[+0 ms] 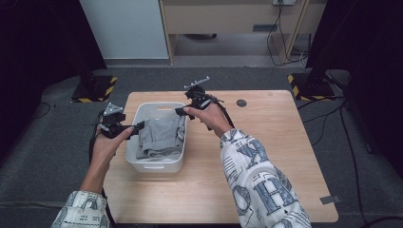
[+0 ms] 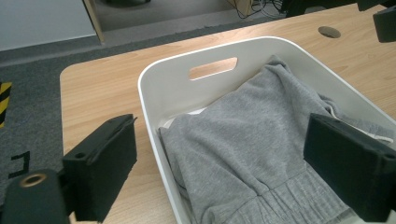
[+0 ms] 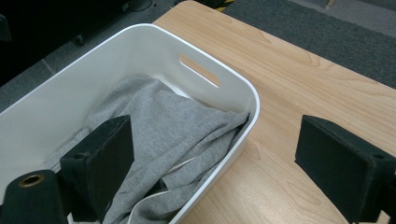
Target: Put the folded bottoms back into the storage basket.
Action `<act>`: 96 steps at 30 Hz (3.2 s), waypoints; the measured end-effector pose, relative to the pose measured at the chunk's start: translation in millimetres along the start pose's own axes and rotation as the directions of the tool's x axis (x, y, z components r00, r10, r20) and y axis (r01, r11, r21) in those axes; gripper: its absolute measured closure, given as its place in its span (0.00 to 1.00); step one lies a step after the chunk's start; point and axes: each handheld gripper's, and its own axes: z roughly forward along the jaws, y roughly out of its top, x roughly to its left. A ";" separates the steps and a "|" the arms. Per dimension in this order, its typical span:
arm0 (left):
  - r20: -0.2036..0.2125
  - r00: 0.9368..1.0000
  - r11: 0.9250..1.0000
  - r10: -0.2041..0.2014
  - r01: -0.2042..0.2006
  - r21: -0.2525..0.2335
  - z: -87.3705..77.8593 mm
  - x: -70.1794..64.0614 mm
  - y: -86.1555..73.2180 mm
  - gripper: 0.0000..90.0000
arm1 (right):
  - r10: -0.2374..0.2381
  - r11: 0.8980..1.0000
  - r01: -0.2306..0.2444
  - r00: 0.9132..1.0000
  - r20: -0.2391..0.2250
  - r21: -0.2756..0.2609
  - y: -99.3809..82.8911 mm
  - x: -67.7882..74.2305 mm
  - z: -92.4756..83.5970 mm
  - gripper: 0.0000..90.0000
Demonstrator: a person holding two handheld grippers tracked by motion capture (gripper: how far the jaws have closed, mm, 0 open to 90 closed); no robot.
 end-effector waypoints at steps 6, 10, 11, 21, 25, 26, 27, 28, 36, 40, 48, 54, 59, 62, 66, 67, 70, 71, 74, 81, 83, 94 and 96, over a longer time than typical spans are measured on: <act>0.003 1.000 1.000 -0.008 0.008 -0.010 1.1 -1.5 0.5 0.06 | 0.006 1.000 -0.006 1.000 0.012 0.006 -1.5 -3.3 -1.1 0.13; 0.004 1.000 1.000 -0.011 0.011 -0.017 0.6 -1.7 1.1 0.06 | 0.017 1.000 -0.018 1.000 0.010 0.007 -2.5 -5.2 -1.8 0.13; 0.007 1.000 1.000 -0.011 0.011 -0.016 0.9 -1.8 1.1 0.06 | 0.014 1.000 -0.014 1.000 0.012 0.008 -2.7 -5.6 -2.1 0.13; 0.018 1.000 1.000 -0.013 0.013 -0.011 2.7 -5.1 2.0 0.05 | 0.022 1.000 -0.022 1.000 0.013 0.007 -3.6 -9.9 -5.4 0.13; 0.026 1.000 1.000 -0.006 0.006 0.000 3.7 -7.3 2.3 0.04 | 0.024 1.000 -0.024 1.000 0.015 0.001 -4.4 -12.8 -7.9 0.13; 0.024 1.000 1.000 -0.004 0.004 0.000 3.6 -7.9 2.6 0.04 | 0.022 1.000 -0.022 1.000 0.017 0.002 -4.6 -13.5 -8.8 0.13; 0.025 1.000 1.000 -0.004 0.004 -0.002 3.4 -8.4 2.8 0.04 | 0.021 1.000 -0.021 1.000 0.017 0.001 -4.8 -14.4 -9.7 0.13; 0.026 1.000 1.000 -0.004 0.004 -0.004 3.3 -9.0 3.0 0.04 | 0.022 1.000 -0.022 1.000 0.018 0.000 -5.0 -15.5 -10.6 0.13; 0.031 1.000 1.000 0.001 -0.001 0.007 4.7 -13.4 3.9 0.03 | 0.025 1.000 -0.025 0.999 0.027 -0.007 -7.5 -24.8 -19.9 0.12; 0.032 0.999 1.000 0.002 -0.002 0.006 5.6 -16.3 4.6 0.03 | 0.033 0.999 -0.033 0.999 0.029 -0.014 -10.6 -30.5 -24.6 0.12; 0.030 0.999 1.000 0.020 -0.020 0.011 4.0 -21.0 3.5 0.03 | 0.046 0.999 -0.045 0.998 0.034 -0.030 -16.8 -42.0 -36.4 0.12; 0.030 0.999 1.000 0.023 -0.023 0.008 3.2 -23.7 0.9 0.03 | 0.027 0.999 -0.026 0.999 0.035 -0.034 -24.3 -49.2 -46.7 0.12; 0.023 0.999 0.999 0.031 -0.032 0.015 1.8 -27.9 -1.8 0.03 | 0.043 0.998 -0.041 0.998 0.034 -0.051 -28.9 -59.9 -53.4 0.13; 0.021 0.999 0.999 0.036 -0.036 0.004 -1.1 -30.6 -2.9 0.04 | 0.042 0.997 -0.041 0.999 0.027 -0.065 -33.0 -63.5 -57.4 0.13; 0.015 0.999 0.999 0.041 -0.041 -0.008 -5.1 -33.6 -2.1 0.04 | 0.028 0.997 -0.027 0.999 0.026 -0.067 -40.1 -63.5 -63.1 0.14; 0.019 0.999 0.999 0.045 -0.045 -0.007 -5.6 -34.4 -2.0 0.04 | 0.021 0.997 -0.019 1.000 0.022 -0.074 -41.8 -63.5 -65.2 0.14; 0.020 0.998 0.998 0.057 -0.057 0.001 -6.6 -36.1 -2.5 0.03 | 0.022 0.996 -0.022 1.000 0.008 -0.081 -44.2 -62.5 -71.3 0.13; 0.021 0.998 0.998 0.056 -0.056 0.000 -6.5 -36.8 -2.8 0.03 | 0.020 0.996 -0.019 1.000 0.005 -0.085 -44.8 -62.4 -73.7 0.13; 0.019 0.997 0.998 0.070 -0.070 0.003 -8.9 -37.7 -3.0 0.03 | 0.017 0.995 -0.016 1.000 0.008 -0.097 -46.8 -63.3 -79.3 0.12; 0.026 0.997 0.997 0.077 -0.078 0.009 -11.9 -36.7 -6.0 0.03 | 0.026 0.994 -0.024 0.999 0.025 -0.107 -53.2 -69.4 -88.9 0.11; 0.028 0.997 0.997 0.073 -0.073 0.003 -12.7 -36.0 -7.2 0.03 | 0.031 0.994 -0.028 0.999 0.025 -0.107 -54.3 -70.9 -90.0 0.11; 0.029 0.997 0.998 0.068 -0.068 -0.007 -20.0 -34.7 -10.9 0.02 | 0.039 0.994 -0.034 0.998 0.042 -0.108 -65.7 -79.9 -97.7 0.11; 0.028 0.998 0.998 0.063 -0.063 -0.012 -20.7 -34.2 -11.0 0.02 | 0.046 0.993 -0.041 0.998 0.046 -0.110 -69.2 -82.9 -99.7 0.11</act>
